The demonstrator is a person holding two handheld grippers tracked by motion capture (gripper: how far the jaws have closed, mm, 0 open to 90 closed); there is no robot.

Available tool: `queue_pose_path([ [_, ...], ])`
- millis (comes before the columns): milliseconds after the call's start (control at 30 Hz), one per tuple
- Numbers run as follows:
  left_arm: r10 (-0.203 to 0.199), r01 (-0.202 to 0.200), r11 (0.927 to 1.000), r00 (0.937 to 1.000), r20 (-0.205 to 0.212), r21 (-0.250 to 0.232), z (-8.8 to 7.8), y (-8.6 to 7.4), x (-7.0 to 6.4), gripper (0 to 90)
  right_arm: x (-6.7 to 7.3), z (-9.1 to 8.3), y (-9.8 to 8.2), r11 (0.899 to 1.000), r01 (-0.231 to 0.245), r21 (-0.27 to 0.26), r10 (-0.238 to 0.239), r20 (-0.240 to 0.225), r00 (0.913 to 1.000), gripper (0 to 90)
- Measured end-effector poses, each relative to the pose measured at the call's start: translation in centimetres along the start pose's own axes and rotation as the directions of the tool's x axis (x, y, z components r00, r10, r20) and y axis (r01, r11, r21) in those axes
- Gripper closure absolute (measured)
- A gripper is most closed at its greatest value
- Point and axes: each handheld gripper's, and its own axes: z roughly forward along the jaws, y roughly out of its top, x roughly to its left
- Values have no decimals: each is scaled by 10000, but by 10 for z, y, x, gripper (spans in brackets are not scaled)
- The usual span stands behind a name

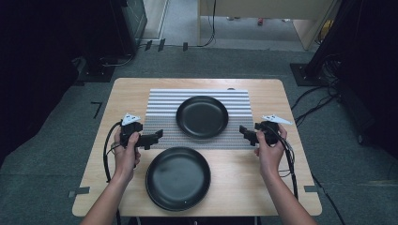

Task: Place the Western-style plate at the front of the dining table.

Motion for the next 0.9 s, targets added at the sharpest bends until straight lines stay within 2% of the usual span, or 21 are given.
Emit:
queue_pose_path([
  [100,88,-88,10000,10000,-46,-8,-5,-7,1,80,-1,-8,-3,10000,57,0,-57,90,9999,231],
  [300,-72,72,10000,10000,17,-66,-18,-19,6,71,-2,-22,-12,9995,298,40,-298,18,9996,221],
  [400,-55,55,10000,9999,96,-72,-23,-24,8,35,-4,-27,-16,9995,299,49,-299,7,9996,219],
  [567,-198,197,9997,9998,-68,-128,-39,-38,18,34,-13,-41,-27,9997,239,67,-239,-17,9997,218],
  [900,-462,458,9989,9980,-440,-85,-64,-58,35,0,-32,-67,-45,9999,123,107,-126,222,9997,215],
])
